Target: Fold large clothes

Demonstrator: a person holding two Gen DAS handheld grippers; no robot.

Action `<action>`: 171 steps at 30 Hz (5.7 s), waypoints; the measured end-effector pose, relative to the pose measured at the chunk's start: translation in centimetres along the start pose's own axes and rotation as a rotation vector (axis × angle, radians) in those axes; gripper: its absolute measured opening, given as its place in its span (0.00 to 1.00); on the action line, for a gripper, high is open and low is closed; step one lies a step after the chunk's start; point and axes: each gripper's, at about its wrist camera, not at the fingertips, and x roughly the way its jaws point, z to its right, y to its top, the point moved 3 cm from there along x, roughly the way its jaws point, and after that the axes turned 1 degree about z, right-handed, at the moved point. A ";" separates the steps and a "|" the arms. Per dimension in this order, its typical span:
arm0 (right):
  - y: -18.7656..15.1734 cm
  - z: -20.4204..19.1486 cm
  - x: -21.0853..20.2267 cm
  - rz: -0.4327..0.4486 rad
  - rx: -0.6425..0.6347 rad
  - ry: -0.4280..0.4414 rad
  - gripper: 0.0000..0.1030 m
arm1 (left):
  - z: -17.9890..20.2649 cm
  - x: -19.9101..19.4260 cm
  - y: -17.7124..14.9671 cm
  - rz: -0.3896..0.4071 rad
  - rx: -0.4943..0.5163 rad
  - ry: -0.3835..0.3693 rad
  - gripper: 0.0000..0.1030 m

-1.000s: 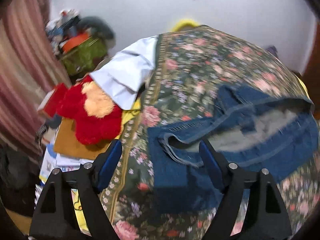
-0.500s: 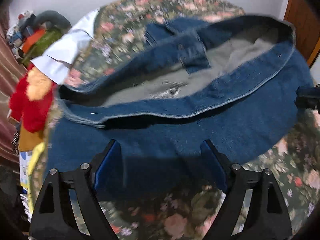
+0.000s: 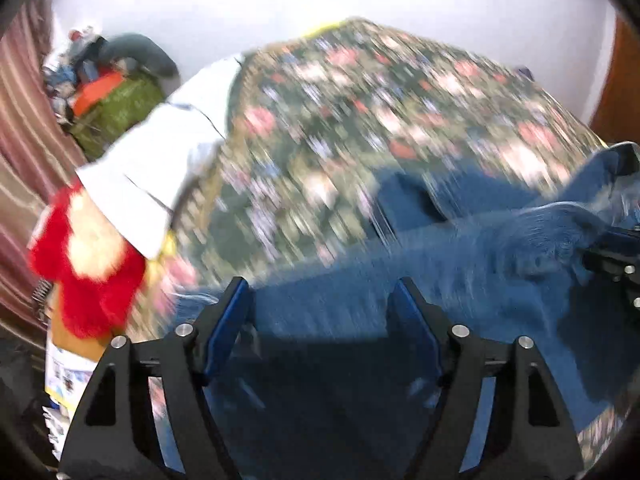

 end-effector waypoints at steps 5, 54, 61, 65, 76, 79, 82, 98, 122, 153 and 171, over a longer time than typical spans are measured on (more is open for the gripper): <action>4.8 3.0 0.3 0.049 0.082 -0.092 0.16 | -3.4 1.7 2.6 -0.040 -0.034 0.156 0.75; -13.9 7.4 -8.6 -0.141 0.146 -0.173 0.16 | -11.9 -8.4 -17.8 -0.142 -0.160 0.025 1.00; -15.1 8.7 -11.0 -0.141 0.170 -0.241 0.16 | -14.1 -13.3 -16.5 -0.017 -0.187 0.167 1.00; -13.3 7.4 -12.8 -0.075 0.155 -0.222 0.16 | -14.0 -16.6 -15.3 0.086 -0.230 0.149 1.00; -7.1 -1.6 -12.9 0.045 0.100 -0.002 0.16 | -9.0 -14.6 -16.6 0.087 -0.521 -0.126 1.00; -6.3 -4.3 -10.7 0.020 0.065 0.034 0.16 | -7.9 -11.2 -18.2 -0.012 -0.624 -0.209 1.00; -6.3 -5.8 -7.8 -0.031 0.027 0.057 0.16 | -6.9 -8.2 -19.9 -0.114 -0.703 -0.278 0.96; -7.9 -5.7 0.1 -0.150 0.119 0.237 0.16 | -6.4 -1.3 -17.0 -0.041 -0.952 -0.416 0.81; -5.9 -16.1 0.5 -0.277 0.144 0.547 0.16 | -7.0 -14.3 -12.7 0.213 -0.518 -0.037 0.26; -18.4 7.6 -17.7 -0.099 0.384 0.100 0.16 | 20.4 -13.7 -9.5 0.088 0.172 -0.325 0.28; -11.4 2.1 -21.5 0.068 0.245 0.137 0.16 | 10.1 -21.1 -12.0 0.140 0.065 -0.290 0.81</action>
